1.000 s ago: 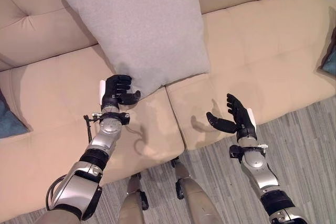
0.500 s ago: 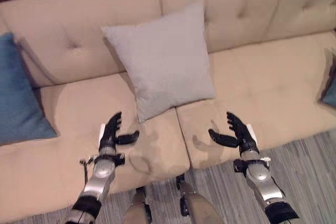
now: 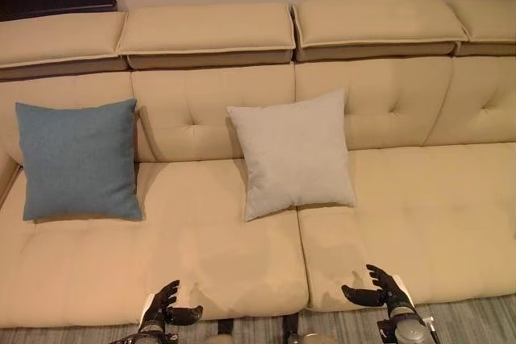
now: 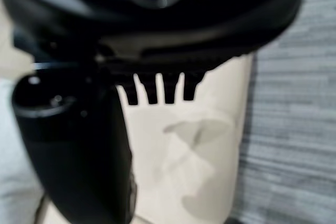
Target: Pick up all the scattered cushions and arrange them neatly on the sofa.
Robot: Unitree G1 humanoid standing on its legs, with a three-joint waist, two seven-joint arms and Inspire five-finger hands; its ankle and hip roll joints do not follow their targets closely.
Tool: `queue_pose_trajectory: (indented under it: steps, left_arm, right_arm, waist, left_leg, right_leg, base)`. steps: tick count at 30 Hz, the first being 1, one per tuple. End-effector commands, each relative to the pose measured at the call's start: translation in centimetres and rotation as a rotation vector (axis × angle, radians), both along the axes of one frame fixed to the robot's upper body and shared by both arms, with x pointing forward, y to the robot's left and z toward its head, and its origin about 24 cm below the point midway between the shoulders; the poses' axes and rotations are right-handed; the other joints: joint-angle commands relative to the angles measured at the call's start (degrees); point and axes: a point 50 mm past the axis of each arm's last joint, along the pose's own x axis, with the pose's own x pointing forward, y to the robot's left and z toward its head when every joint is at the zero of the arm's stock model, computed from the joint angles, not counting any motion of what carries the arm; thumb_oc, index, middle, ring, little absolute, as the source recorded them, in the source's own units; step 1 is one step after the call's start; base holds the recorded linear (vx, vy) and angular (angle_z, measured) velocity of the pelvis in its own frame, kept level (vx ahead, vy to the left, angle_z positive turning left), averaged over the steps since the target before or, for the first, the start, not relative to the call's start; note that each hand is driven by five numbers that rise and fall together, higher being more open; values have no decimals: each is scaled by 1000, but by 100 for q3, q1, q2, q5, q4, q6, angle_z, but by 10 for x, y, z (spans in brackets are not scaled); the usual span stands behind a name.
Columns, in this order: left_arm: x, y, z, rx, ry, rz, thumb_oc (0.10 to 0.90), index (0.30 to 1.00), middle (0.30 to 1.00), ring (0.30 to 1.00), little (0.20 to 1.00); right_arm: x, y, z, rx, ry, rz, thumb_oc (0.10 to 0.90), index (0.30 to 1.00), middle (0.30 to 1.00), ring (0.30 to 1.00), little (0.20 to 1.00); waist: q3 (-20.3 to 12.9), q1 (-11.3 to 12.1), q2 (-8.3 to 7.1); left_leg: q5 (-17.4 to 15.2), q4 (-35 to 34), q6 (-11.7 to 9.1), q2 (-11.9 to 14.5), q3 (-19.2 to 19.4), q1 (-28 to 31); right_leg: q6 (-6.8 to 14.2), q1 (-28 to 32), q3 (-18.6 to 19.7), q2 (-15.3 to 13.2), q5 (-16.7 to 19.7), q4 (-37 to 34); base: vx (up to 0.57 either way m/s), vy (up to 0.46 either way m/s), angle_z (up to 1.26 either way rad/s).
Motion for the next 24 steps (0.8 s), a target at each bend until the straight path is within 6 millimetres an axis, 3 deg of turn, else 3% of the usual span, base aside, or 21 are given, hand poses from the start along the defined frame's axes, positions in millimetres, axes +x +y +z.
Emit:
queue_pose_trajectory:
  steps: [1, 4, 6, 7, 9, 10, 15, 19, 23, 24]
  left_arm:
    - [9, 2, 8, 1, -74, -5, 800, 900, 900, 900, 900]
    - [6, -2, 5, -19, -67, 2, 800, 900, 900, 900, 900]
    - [7, -6, 4, -22, -62, -16, 800, 900, 900, 900, 900]
    - [7, -6, 3, -18, -53, -29, 800, 900, 900, 900, 900]
    - [10, -6, 4, -10, -62, -38, 800, 900, 900, 900, 900]
    - [13, -4, 5, 8, -63, -44, 800, 900, 900, 900, 900]
    - [15, 2, 7, 32, -62, -43, 800, 900, 900, 900, 900]
    - [15, 5, 6, 48, -32, -58, 800, 900, 900, 900, 900]
    - [7, 6, 0, 50, 23, -74, 800, 900, 900, 900, 900]
    - [5, 6, -2, 47, 36, -64, 800, 900, 900, 900, 900]
  right_arm:
    - [3, -11, 7, -52, -30, 13, 800, 900, 900, 900, 900]
    - [2, -11, 5, -44, -16, 11, 800, 900, 900, 900, 900]
    - [-1, -11, 2, -49, 13, 12, 800, 900, 900, 900, 900]
    - [-3, -12, -1, -63, 32, 11, 800, 900, 900, 900, 900]
    - [-5, -12, -2, -66, 44, 5, 800, 900, 900, 900, 900]
    - [-6, -12, -5, -71, 65, -6, 800, 900, 900, 900, 900]
    - [-11, -4, -11, -54, 96, -11, 800, 900, 900, 900, 900]
    - [-16, -1, -17, -44, 131, -21, 800, 900, 900, 900, 900]
    - [-27, 2, -24, -24, 176, -45, 800, 900, 900, 900, 900]
    - [-31, 3, -26, -14, 185, -58, 800, 900, 900, 900, 900]
  waist:
    - [-283, -81, -96]
    - [-300, -128, -16]
    - [-342, -217, 72]
    - [-385, -291, 77]
    - [-377, -311, 61]
    - [-334, -309, 14]
    - [-183, -239, -75]
    - [-54, -79, 8]
    - [-188, 37, 113]
    - [-310, 153, 107]
  left_leg:
    - [-1477, 1265, 531, -238, 33, 584]
    - [-1531, 1390, 531, -295, -219, 830]
    - [-1775, 919, 610, -361, -309, 1149]
    - [-1986, 491, 700, -440, -281, 1307]
    - [-2092, 312, 774, -516, -309, 1327]
    - [-2078, 210, 859, -662, -339, 1268]
    - [-1916, 118, 961, -834, -291, 1077]
    - [-1673, 137, 1106, -805, -153, 806]
    - [-1448, 4, 1186, -701, -104, 646]
    - [-1394, 13, 1166, -661, -5, 495]
  right_leg:
    - [762, -32, 270, 12, -476, 339]
    - [794, -148, 364, 52, -400, 416]
    - [836, -370, 456, 87, -306, 520]
    - [922, -616, 506, 46, -127, 542]
    - [996, -760, 523, -3, -16, 535]
    - [1120, -944, 569, -72, 180, 492]
    - [1361, -1221, 541, -176, 396, 431]
    - [1197, -1073, 449, -139, -180, 1293]
    - [1036, -738, 570, -19, -753, 2179]
    - [1049, -384, 485, -112, -828, 2123]
  base:
    - [-98, 110, -6]
    - [-115, 135, -15]
    - [-169, 199, -3]
    - [-201, 205, -36]
    - [-264, 227, -31]
    - [-277, 222, -13]
    - [-270, 153, -17]
    - [-259, 92, -26]
    - [-185, 30, -25]
    - [-133, -48, -12]
